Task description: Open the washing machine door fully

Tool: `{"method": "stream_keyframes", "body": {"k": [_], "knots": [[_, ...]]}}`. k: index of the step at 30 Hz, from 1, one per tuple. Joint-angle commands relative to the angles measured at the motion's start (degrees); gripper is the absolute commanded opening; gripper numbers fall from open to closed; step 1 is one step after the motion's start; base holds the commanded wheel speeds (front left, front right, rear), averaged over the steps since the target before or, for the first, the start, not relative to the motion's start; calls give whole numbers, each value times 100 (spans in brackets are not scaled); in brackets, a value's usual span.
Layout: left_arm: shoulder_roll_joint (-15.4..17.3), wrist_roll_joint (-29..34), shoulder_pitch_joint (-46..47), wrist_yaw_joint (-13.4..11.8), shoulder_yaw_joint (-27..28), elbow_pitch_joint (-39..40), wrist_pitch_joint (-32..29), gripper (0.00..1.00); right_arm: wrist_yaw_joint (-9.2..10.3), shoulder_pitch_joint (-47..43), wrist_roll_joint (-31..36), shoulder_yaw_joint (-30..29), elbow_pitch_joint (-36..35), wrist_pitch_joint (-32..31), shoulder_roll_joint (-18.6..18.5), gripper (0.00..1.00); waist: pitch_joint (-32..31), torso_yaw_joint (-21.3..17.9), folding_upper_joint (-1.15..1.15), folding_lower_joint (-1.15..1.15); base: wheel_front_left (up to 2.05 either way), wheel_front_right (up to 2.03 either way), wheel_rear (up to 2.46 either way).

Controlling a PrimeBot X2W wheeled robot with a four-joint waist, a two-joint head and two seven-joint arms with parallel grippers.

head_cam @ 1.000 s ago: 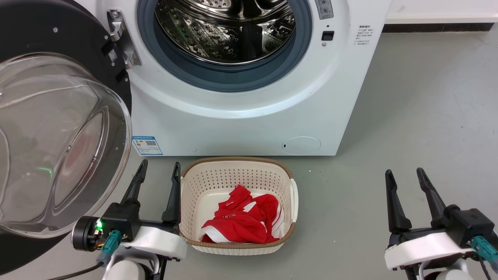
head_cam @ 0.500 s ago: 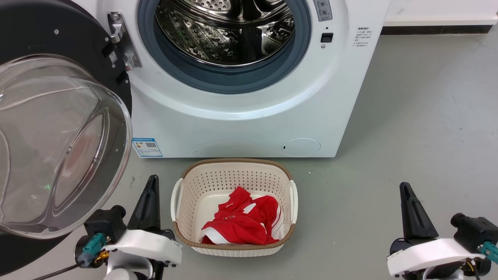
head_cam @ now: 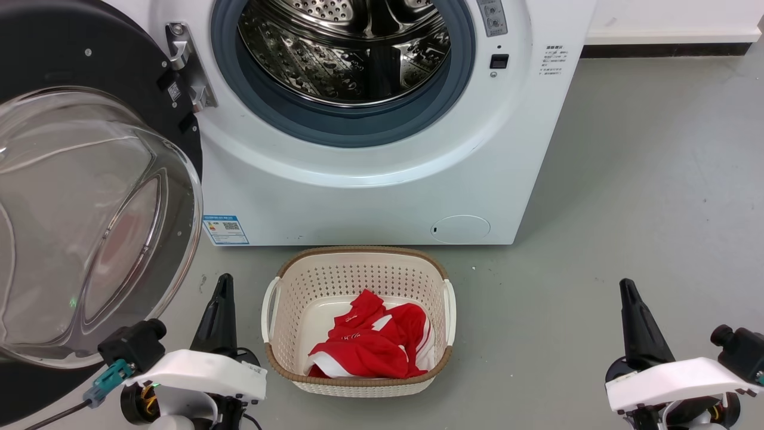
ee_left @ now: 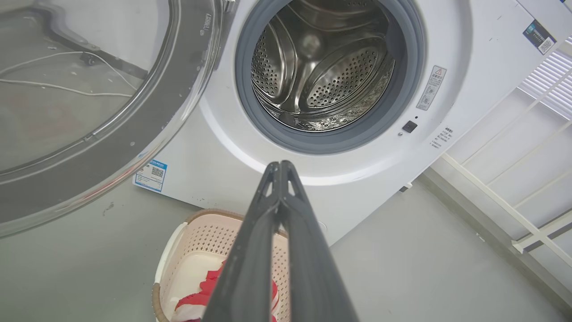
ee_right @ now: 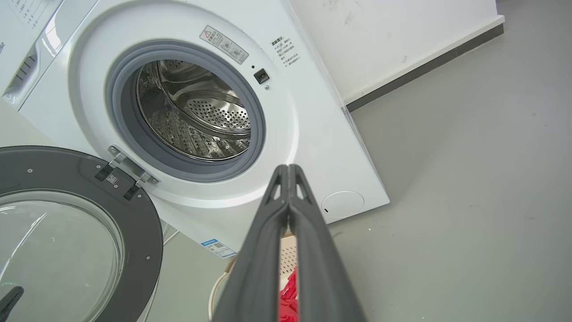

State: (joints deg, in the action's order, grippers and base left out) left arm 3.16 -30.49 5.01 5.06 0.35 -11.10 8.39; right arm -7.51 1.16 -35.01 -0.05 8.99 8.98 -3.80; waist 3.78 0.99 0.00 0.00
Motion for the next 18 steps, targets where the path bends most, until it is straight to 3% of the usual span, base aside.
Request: {"method": "stream_keyframes", "body": {"k": [1,18], "knots": [[7,-203,105,27,33,63,-42,0,1,153,-209,-17,-58,-29,-57,0,-4,-1,0,0,0,0,0],[0,-1664,122,84,175,-20,-397,0,1,243,-1639,-76,71,-325,-95,0,-65,-18,0,0,0,0,0]]}}
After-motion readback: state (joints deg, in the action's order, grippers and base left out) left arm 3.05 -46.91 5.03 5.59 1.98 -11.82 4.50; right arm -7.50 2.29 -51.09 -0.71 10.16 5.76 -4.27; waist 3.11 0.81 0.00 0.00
